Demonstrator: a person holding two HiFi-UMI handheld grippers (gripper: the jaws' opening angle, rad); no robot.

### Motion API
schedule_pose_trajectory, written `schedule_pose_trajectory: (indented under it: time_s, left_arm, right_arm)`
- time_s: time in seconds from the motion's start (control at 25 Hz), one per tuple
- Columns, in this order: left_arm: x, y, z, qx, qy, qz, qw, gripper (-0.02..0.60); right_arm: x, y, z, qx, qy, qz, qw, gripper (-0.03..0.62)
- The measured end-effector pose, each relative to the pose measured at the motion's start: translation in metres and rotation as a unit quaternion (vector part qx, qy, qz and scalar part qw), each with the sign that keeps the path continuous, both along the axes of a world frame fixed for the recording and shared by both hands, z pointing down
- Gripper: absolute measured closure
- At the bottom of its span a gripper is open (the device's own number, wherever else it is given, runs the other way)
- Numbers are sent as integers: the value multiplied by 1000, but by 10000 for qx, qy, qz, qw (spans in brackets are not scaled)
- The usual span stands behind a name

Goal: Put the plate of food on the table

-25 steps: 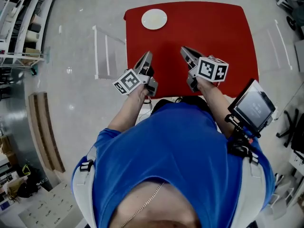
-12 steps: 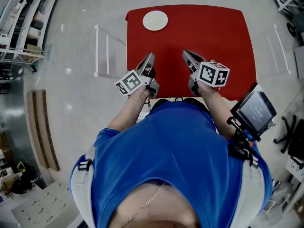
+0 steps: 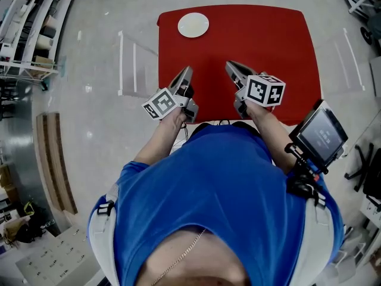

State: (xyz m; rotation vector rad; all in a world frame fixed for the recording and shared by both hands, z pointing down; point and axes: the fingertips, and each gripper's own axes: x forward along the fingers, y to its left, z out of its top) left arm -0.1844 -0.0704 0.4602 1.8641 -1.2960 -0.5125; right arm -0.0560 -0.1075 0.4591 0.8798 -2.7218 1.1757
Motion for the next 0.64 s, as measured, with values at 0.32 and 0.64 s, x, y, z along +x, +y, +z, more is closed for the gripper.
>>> schedule_pose_trajectory:
  time_s: [0.32,0.64]
  left_arm:
    - [1,5,1,8,15,-50,10000,574]
    - [-1,4,-4,51,22,-111,9999,574]
  right_arm:
    - [-7,5,-3,77,-33,-153,9998,592]
    - [-15,7,-7,115,-47,-255,9996,592]
